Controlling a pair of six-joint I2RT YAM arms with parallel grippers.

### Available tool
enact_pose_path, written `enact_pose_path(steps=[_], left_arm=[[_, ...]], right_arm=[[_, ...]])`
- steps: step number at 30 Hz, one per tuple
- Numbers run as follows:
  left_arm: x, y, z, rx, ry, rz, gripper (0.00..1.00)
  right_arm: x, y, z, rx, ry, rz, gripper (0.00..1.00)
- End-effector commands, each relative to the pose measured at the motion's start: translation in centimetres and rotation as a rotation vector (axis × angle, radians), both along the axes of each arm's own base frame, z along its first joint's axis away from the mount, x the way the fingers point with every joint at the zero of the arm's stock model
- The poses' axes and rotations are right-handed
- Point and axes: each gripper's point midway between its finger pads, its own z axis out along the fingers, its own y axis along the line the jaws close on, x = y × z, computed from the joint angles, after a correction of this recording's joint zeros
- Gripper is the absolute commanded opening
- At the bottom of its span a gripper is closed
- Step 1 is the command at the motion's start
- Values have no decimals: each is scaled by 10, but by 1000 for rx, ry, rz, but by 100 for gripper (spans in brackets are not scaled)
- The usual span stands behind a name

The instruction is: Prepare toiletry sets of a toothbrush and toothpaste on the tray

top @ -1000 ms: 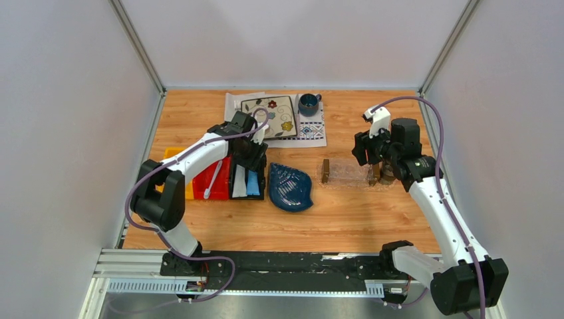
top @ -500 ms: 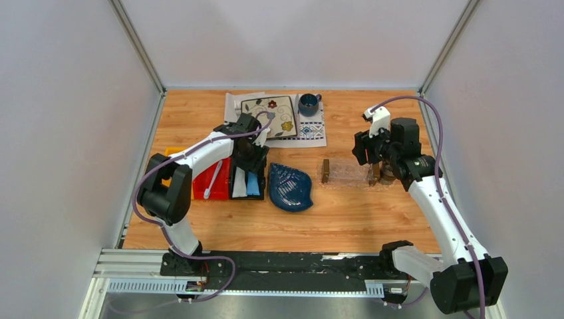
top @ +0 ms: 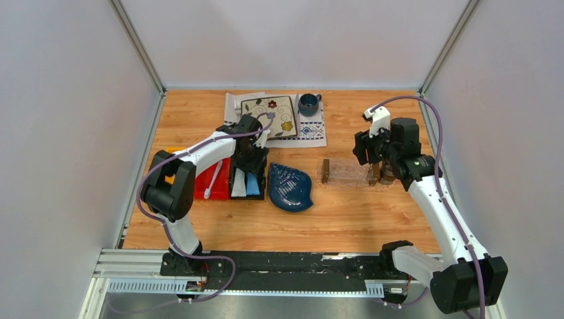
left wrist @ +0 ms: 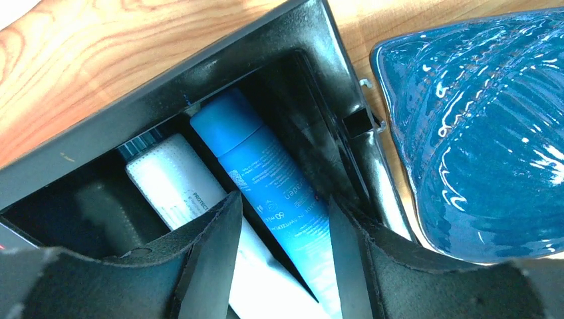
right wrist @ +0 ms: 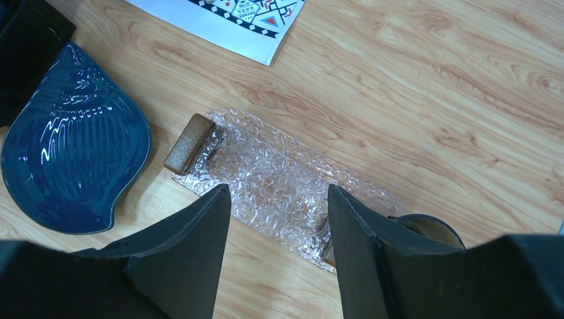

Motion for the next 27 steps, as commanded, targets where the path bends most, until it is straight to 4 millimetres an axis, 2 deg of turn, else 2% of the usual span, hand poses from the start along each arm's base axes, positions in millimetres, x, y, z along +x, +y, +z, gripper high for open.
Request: enact_pose_path(steps=[1,22,27], left_arm=[[6,-5,-2,3,-4,12,59],[6,0,-14,36,11,12,56],[7,1,-11,41,-2,11,50]], right_arm=[[7,-1,7,-11,-48,-2,59],[7,-1,8,-15,-51,-3,59],[7,-1,8,-16,-51,-3,59]])
